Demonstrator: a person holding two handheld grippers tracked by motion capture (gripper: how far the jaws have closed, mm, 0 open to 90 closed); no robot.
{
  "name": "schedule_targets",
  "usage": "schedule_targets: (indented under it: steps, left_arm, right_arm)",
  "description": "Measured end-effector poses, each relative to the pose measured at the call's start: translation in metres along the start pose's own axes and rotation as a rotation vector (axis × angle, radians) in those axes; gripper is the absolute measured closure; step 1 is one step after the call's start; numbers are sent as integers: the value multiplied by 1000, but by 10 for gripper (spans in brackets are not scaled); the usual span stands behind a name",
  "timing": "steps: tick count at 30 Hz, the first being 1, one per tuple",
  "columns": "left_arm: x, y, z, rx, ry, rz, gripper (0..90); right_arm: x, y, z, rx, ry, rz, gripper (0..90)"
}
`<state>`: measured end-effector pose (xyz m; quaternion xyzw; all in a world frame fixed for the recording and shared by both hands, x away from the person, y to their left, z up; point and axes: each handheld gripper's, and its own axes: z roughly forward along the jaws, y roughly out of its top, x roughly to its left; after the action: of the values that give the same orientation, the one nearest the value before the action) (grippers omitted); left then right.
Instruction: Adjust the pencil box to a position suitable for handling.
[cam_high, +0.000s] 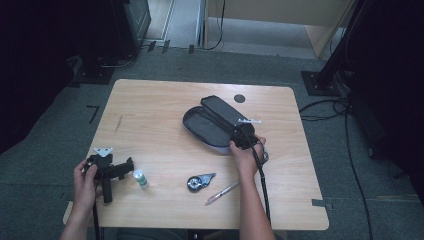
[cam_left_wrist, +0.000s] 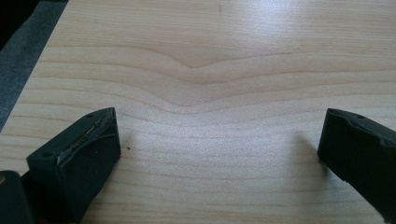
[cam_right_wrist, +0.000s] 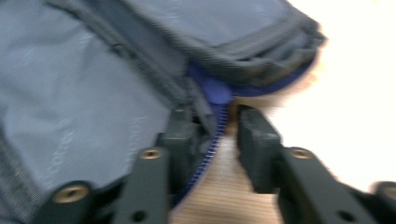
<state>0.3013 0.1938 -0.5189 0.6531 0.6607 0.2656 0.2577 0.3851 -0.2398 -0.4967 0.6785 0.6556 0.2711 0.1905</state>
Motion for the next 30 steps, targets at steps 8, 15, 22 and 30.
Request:
schedule_targets:
  steps: [8,15,22,30]
  left_arm:
    - [0,0,0,0,0,0,0]
    - [0,0,0,0,1,-1,0]
    - [0,0,0,0,1,0,0]
    - [0,0,0,0,1,0,0]
  right_arm:
    - [0,-12,-16,-9,-7,150,395]
    - [6,-16,-9,24,27,120,590]
    - [2,-14,-8,16,20,73,737]
    - [-7,-12,-5,4,-10,11,850]
